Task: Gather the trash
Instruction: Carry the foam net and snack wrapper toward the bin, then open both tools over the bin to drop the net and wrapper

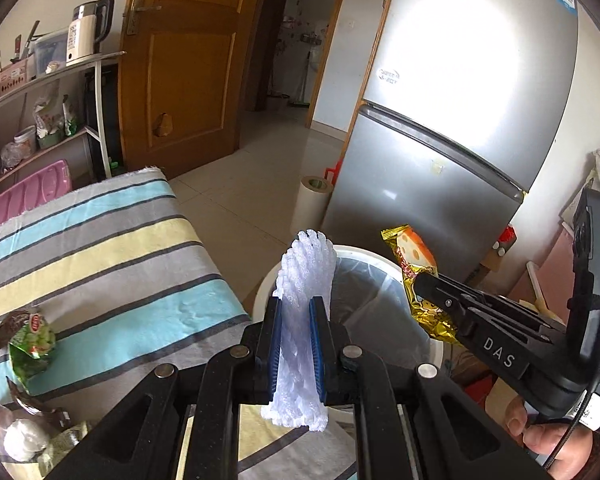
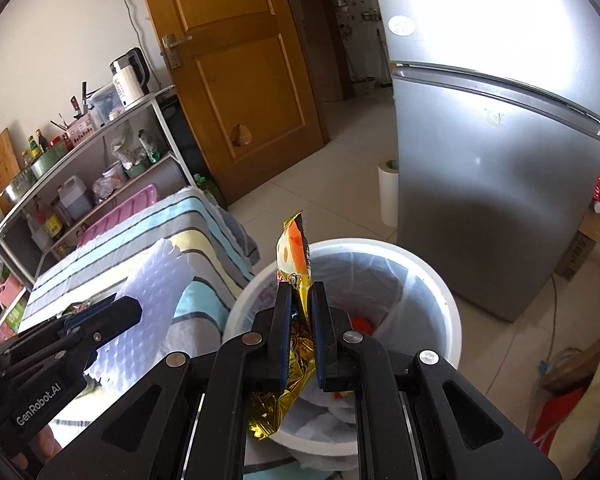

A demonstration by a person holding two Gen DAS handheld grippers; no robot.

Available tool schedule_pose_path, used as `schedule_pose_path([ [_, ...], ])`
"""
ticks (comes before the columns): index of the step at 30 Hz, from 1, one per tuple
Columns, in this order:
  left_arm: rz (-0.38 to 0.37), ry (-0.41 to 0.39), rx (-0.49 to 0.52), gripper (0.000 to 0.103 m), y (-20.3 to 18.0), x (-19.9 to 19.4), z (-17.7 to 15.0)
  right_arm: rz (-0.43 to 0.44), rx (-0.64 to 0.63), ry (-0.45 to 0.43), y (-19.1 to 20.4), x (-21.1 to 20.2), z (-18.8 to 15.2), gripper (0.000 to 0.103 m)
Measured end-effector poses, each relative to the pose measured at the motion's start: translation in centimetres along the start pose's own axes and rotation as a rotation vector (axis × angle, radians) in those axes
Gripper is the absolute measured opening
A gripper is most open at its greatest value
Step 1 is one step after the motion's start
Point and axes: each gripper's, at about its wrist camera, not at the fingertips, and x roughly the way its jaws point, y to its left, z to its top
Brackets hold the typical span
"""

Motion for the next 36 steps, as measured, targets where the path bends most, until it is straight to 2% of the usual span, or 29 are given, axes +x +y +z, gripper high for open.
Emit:
schedule_pose_path([
  [8, -0.012, 0.057, 0.015, 0.014, -1.6, 3.7, -0.3, -0.028, 0.028, 0.069, -2.9, 2.2, -0.8, 0.010],
  [14, 0.013, 0.085, 0.017, 0.014, -1.8, 5.5, -0.7, -0.061, 0.042, 0.096, -4.2, 3.5, -1.3, 0.010],
  [16, 0.021, 0.095, 0.013, 0.016, -1.6, 5.9, -0.7, -0.066, 0.054, 0.111, -4.8, 4.0, -1.4, 0.014],
  [18, 0.025, 0.104, 0.002, 0.024, -1.4, 6.2, -0.7, -0.070, 0.055, 0.133, -5.3, 4.6, -1.5, 0.018],
  [20, 0.031, 0.105, 0.000, 0.033, -1.2, 6.3, -0.7, -0.087, 0.051, 0.130, -5.4, 4.7, -1.7, 0.025],
  [21, 0.035, 0.102, 0.000, 0.037, -1.2, 6.3, -0.7, -0.079, 0.057, 0.130, -5.5, 4.7, -1.7, 0.032],
  [22, 0.033, 0.101, -0.001, 0.037, -1.1, 6.3, -0.7, -0.072, 0.063, 0.130, -5.6, 4.8, -1.8, 0.040],
  [23, 0.030, 0.101, -0.002, 0.037, -1.1, 6.3, -0.7, -0.070, 0.067, 0.130, -5.6, 4.9, -1.8, 0.041],
  [36, 0.062, 0.051, -0.011, 0.038, -0.1, 3.6, -0.5, -0.068, 0.065, 0.094, -4.4, 3.3, -1.6, 0.041],
])
